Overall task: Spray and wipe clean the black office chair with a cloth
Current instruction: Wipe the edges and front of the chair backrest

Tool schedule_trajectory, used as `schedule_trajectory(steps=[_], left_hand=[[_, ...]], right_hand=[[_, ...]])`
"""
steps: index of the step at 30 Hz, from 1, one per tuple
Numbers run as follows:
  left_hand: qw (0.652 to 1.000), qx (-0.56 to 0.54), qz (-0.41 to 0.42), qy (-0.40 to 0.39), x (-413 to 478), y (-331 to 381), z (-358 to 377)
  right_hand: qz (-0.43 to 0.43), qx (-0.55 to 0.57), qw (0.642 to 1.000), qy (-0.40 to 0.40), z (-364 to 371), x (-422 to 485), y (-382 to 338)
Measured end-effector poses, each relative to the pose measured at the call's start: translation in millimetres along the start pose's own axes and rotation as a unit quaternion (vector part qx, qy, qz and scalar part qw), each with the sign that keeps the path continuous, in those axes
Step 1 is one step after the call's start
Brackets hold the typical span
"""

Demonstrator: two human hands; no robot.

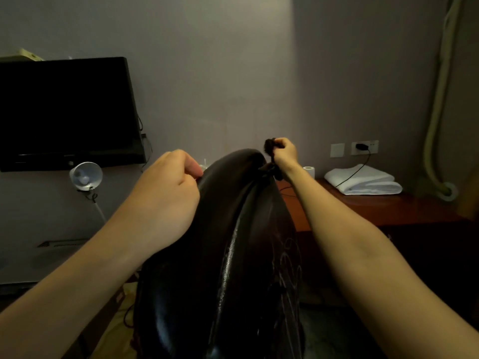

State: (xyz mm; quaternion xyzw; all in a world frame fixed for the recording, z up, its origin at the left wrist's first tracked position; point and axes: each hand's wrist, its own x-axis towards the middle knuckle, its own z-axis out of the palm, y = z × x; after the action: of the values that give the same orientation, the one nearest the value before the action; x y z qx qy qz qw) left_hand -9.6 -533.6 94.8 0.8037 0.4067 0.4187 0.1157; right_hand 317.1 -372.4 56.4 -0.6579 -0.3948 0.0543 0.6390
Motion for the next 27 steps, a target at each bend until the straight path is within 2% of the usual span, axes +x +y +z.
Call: schedule_trajectory(steps=[2, 5, 7, 11, 14, 21, 23, 25, 27], left_hand=[[1.0, -0.004, -0.003, 0.005, 0.5, -0.5, 0.7], [1.0, -0.004, -0.004, 0.012, 0.6, -3.1, 1.3], [1.0, -0.009, -0.001, 0.013, 0.2, -4.3, 1.1], [1.0, -0.014, -0.003, 0.025, 2.0, -4.2, 2.1], [1.0, -0.013, -0.007, 0.018, 5.4, -4.9, 2.7], [1.0, 0.013, -0.001, 0.019, 1.1, -2.0, -1.3], [1.0, 0.015, 0.003, 0.024, 1.0, -1.6, -2.4], [0.999, 0.017, 0.008, 0.027, 1.1, -1.0, -1.7], [0.999, 0.024, 0.017, 0.029, 1.3, -1.4, -0.6]], right_hand=[[0.035, 0.008, 0.999, 0.026, -9.0, -1.7, -1.9], [0.062, 0.032, 0.996, -0.054, -5.4, -24.8, -10.0], [0.067, 0.015, 0.995, -0.073, 4.4, -31.3, -7.0], [0.026, -0.032, 0.999, -0.033, 11.4, -49.5, -15.0], [-0.045, -0.053, 0.997, -0.031, 4.0, -95.1, -34.2], [-0.237, 0.026, 0.968, -0.082, -37.0, -259.9, -64.7], [-0.254, 0.041, 0.959, -0.122, -50.2, -276.0, -69.2], [-0.234, 0.07, 0.955, -0.169, -58.9, -264.1, -70.3], [-0.195, 0.083, 0.967, -0.138, -60.6, -227.9, -64.9]])
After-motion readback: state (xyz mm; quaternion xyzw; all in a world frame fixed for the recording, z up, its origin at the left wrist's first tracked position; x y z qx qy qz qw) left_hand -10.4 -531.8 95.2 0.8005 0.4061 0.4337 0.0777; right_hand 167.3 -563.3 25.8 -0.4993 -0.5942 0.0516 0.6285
